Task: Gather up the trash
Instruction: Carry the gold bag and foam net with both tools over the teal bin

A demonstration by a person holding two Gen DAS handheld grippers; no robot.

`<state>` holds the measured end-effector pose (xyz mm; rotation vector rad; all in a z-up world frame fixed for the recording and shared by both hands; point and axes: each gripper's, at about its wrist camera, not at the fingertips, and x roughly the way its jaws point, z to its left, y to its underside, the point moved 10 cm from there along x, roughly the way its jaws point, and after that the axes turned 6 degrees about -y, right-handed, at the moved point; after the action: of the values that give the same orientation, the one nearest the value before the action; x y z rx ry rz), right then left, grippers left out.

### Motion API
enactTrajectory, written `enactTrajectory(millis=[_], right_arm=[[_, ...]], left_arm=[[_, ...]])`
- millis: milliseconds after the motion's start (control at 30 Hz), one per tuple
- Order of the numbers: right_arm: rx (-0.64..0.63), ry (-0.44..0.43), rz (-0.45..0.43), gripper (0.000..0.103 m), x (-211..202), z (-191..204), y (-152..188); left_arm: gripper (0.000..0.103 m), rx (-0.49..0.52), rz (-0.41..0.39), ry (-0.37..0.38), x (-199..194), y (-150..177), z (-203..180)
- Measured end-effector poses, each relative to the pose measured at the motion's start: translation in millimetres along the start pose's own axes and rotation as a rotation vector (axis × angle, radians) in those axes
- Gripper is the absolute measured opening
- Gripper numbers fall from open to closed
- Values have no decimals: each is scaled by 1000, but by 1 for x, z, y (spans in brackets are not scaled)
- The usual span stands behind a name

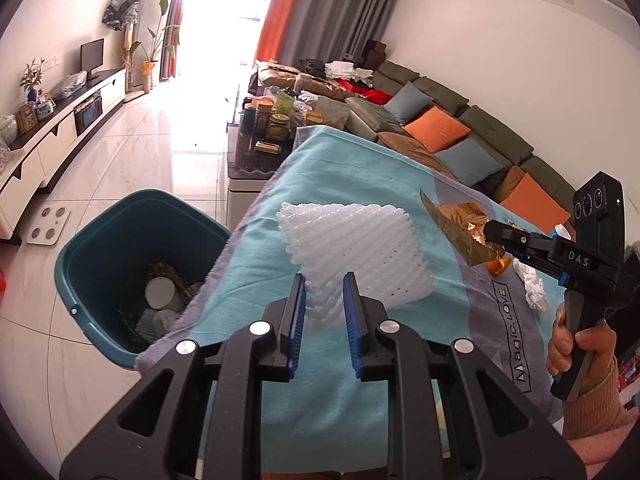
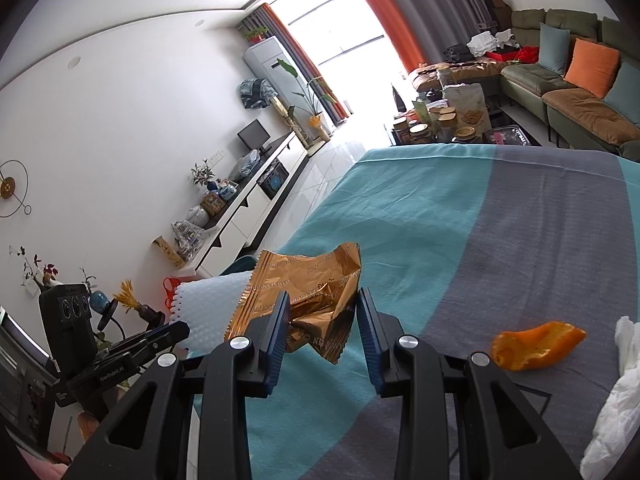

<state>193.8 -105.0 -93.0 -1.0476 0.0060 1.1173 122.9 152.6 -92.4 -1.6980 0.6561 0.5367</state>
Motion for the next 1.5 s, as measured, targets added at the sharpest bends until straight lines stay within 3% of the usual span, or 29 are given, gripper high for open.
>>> enactTrajectory(millis=[1500], right_arm=[[-181,-135,171,32,97,103,14]], left_arm=[[19,-193,-50,-194,-39,2,127]])
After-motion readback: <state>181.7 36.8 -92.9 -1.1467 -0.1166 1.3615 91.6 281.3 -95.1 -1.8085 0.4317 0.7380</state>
